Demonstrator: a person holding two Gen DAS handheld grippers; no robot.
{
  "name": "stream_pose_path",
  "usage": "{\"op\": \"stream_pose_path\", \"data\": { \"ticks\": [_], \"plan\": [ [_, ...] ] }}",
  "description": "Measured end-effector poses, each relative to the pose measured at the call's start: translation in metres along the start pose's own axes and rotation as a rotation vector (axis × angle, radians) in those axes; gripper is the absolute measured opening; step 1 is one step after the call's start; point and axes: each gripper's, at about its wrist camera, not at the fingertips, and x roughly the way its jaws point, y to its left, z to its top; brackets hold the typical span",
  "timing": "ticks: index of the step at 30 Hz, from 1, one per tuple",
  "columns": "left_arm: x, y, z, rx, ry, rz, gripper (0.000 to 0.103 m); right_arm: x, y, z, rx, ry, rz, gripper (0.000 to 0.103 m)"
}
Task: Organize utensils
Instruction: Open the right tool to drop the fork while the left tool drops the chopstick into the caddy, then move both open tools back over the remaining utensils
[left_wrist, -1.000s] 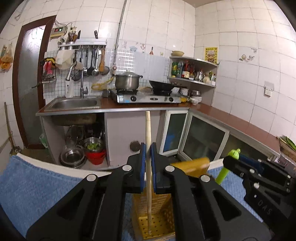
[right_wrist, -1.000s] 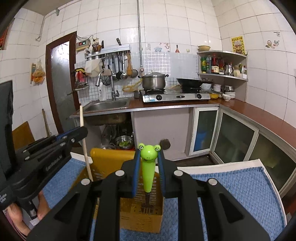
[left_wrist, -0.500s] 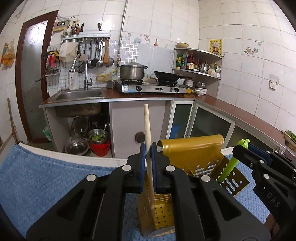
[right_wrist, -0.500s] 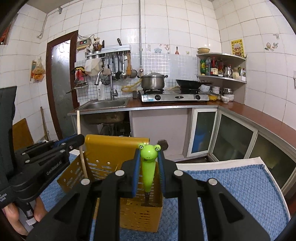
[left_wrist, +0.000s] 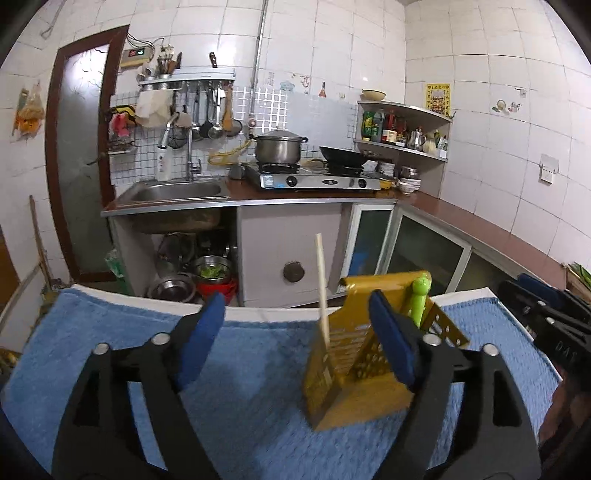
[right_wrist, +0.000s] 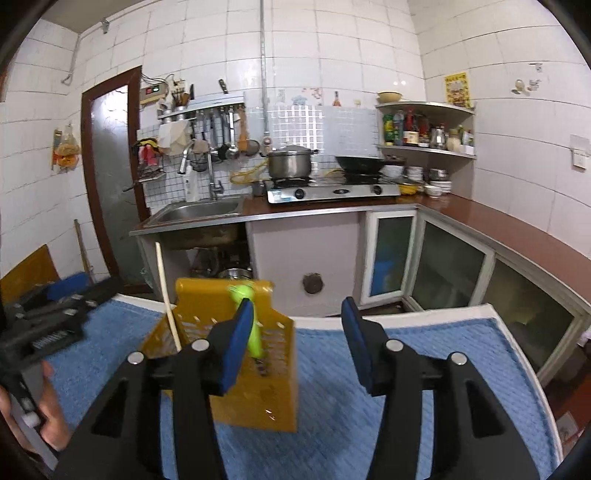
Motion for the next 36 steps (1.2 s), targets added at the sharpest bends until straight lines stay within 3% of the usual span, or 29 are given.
{"op": "stream_pose_path", "data": {
  "ticks": [3,14,17,24,27,36],
  "plan": [
    [-0.026,0.009,-0.013,-0.016,-0.007,0.009,0.098,-0.017,-0.010,-0.015,0.020,0.016,-0.021,0.055],
    [-0.077,0.017,-0.072,-0.019,0.099,0.012,0.098,-0.067,-0.029,-0.084,0.068,0.108,-0.025,0.057],
    [-0.087,0.020,-0.090,-0.038,0.097,-0.015,0.098,-0.074,-0.029,-0.100,0.051,0.139,-0.028,0.057],
    [-0.085,0.021,-0.129,-0.063,0.243,-0.025,0.098,-0.080,-0.026,-0.135,0.056,0.233,-0.014,0.057],
    [-0.087,0.020,-0.142,-0.049,0.269,0.013,0.098,-0.080,-0.024,-0.150,0.048,0.266,-0.021,0.057],
    [-0.092,0.022,-0.175,-0.040,0.373,0.035,0.098,-0.077,-0.014,-0.186,0.030,0.350,-0.035,0.057]
  ]
}}
